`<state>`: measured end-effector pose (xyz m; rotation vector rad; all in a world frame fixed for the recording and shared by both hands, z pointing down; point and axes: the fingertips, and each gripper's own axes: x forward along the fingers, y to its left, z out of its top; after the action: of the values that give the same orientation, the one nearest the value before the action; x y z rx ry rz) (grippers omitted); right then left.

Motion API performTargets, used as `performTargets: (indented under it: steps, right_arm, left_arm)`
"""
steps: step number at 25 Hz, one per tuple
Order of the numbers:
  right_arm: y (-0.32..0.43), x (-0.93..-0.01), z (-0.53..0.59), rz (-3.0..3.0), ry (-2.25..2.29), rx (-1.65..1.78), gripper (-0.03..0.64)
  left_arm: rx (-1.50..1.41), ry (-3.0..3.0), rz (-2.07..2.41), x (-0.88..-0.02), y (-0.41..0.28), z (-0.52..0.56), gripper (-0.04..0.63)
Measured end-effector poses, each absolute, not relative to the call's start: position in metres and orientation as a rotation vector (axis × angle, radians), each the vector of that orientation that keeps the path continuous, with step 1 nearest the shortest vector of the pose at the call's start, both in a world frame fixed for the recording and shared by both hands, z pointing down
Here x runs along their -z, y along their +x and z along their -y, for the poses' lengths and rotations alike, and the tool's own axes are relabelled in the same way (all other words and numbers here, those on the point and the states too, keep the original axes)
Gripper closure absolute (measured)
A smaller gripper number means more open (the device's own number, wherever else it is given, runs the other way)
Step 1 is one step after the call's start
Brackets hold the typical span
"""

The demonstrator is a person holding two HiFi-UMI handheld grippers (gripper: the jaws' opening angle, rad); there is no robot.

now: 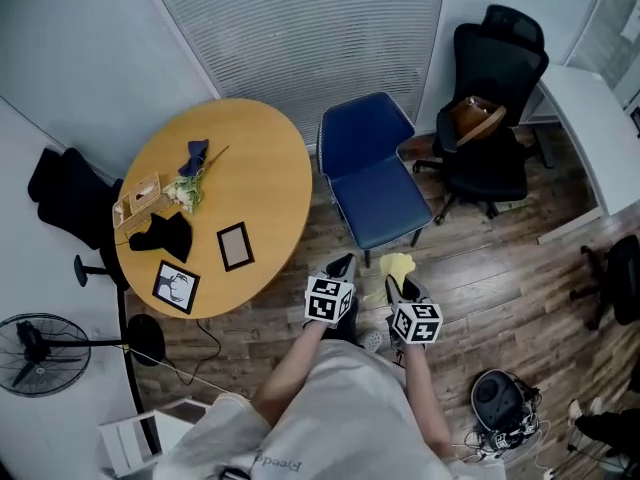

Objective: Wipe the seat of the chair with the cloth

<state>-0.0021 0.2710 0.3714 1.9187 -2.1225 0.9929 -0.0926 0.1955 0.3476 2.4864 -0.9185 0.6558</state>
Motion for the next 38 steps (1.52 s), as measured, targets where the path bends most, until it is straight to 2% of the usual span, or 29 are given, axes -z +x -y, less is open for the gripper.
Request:
performTargets:
  steps: [38]
  right_arm:
    - [0.001,-0.361,-0.280,2.180,1.927,-0.922,0.518]
  left_arm:
    - [-0.677,2.503,0.912,-0.347,-0.098,-0.218,0.566]
